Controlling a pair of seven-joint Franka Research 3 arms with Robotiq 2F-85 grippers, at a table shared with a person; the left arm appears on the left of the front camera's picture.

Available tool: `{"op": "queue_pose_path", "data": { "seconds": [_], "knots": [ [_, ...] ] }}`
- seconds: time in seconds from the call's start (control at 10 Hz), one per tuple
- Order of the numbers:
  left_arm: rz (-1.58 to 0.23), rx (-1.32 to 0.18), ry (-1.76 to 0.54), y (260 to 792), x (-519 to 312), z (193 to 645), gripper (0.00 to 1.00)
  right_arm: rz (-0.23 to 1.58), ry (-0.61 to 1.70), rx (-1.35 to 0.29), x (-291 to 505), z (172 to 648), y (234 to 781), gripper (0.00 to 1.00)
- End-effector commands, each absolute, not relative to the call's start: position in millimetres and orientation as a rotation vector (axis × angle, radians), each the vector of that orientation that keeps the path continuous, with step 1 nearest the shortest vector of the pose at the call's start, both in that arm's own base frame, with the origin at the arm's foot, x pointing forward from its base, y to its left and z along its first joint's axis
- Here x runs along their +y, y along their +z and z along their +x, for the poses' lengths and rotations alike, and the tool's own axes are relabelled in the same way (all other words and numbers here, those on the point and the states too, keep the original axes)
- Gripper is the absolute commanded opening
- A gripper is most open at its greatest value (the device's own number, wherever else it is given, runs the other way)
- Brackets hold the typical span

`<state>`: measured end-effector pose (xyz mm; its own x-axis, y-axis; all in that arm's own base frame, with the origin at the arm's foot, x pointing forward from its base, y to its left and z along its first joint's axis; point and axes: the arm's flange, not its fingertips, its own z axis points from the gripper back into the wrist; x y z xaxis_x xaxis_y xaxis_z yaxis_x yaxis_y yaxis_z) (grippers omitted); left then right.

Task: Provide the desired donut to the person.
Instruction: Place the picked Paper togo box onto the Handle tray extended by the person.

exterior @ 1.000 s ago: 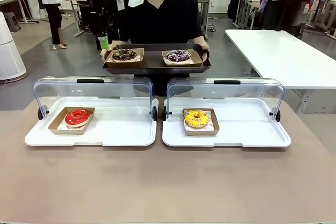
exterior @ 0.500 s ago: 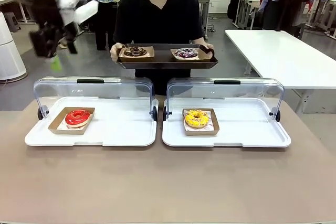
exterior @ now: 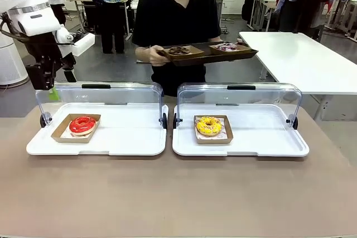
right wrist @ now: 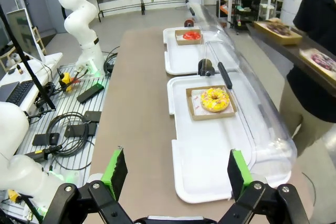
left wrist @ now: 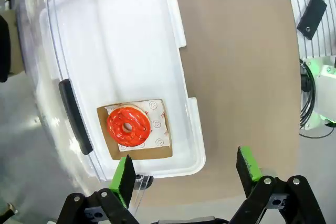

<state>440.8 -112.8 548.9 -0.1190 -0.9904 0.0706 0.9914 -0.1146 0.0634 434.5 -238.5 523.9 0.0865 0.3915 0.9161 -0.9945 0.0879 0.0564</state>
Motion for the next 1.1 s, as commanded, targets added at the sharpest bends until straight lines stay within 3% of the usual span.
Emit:
{"op": "queue_pose_path", "data": {
  "seconds": [0.0,0.3,0.6,0.8,1.0],
  "knots": [
    [-0.011,-0.102,-1.693,556,-114,434,1.00,0.890,1.268,-0.892,-238,435,524,1.00],
    [-0.010,-0.109,-1.693,553,-115,437,1.00,0.890,1.268,-0.892,-238,435,524,1.00],
    [-0.473,-0.398,-1.759,565,-39,453,1.00,0.890,1.268,-0.892,-238,435,524,1.00],
    [-0.615,-0.605,-1.805,567,14,443,1.00,0.890,1.268,-0.892,-238,435,524,1.00],
    [-0.667,-0.835,-1.698,565,64,440,1.00,0.890,1.268,-0.892,-238,435,524,1.00]
  ]
}}
